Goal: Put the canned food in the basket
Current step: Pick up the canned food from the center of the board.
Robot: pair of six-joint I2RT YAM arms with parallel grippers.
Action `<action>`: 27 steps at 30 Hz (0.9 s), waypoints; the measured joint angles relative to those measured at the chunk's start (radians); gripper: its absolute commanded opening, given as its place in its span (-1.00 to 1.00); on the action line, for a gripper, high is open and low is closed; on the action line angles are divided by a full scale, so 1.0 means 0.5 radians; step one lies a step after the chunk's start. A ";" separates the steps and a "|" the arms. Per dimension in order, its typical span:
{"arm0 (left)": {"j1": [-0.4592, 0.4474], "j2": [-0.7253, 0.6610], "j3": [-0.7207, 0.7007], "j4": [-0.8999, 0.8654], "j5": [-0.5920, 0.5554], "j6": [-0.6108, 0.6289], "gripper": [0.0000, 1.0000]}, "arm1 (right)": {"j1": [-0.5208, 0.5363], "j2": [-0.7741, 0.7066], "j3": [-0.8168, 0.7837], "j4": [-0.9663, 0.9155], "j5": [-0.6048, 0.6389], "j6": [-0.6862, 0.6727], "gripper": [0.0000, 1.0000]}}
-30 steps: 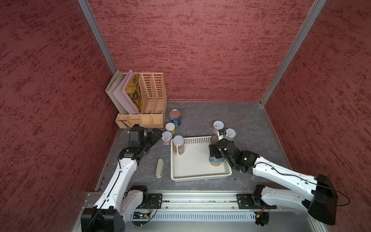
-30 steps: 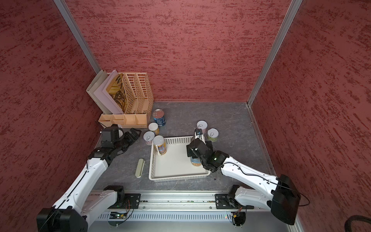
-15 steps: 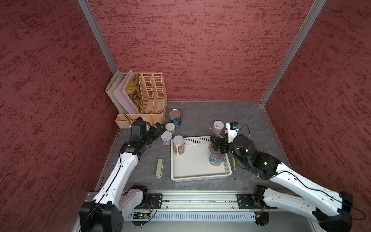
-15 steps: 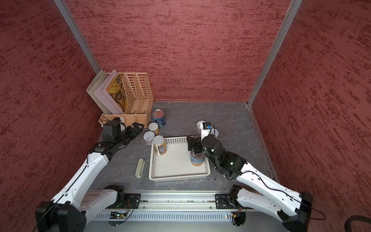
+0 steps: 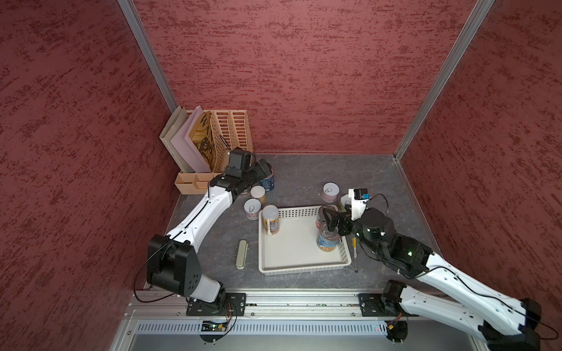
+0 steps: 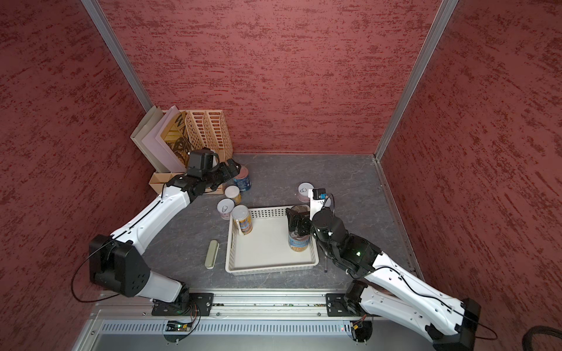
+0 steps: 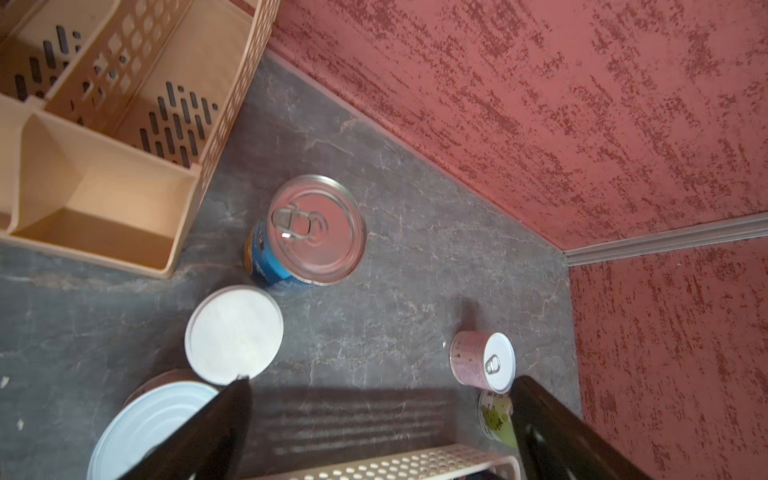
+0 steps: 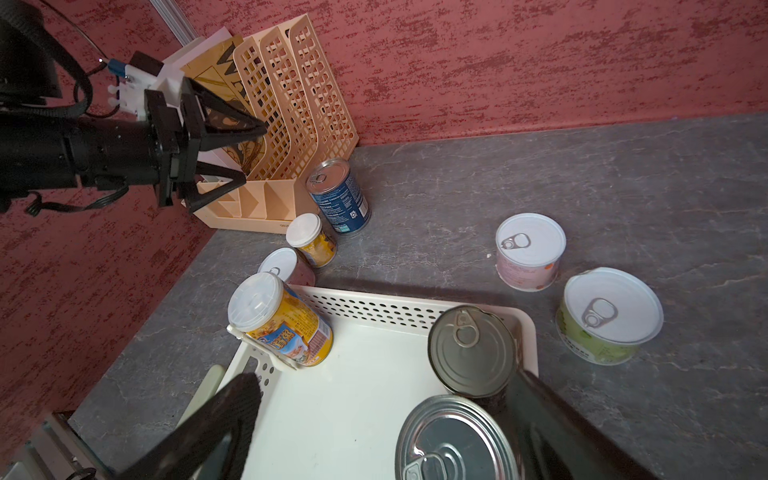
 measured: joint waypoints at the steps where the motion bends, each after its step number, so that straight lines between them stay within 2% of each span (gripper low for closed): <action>1: 0.001 0.051 0.076 -0.027 -0.017 0.016 0.99 | 0.000 0.000 -0.003 0.001 0.000 0.000 0.97; 7: 0.011 0.225 0.383 -0.107 -0.057 0.137 0.99 | 0.000 0.027 -0.010 0.002 0.002 0.000 0.97; 12: 0.013 0.301 0.496 -0.118 -0.090 0.257 0.99 | 0.000 0.057 -0.014 0.003 0.002 0.000 0.97; 27: -0.008 0.783 0.774 -0.117 -0.209 0.567 0.99 | 0.000 0.086 -0.014 0.018 0.002 0.000 0.97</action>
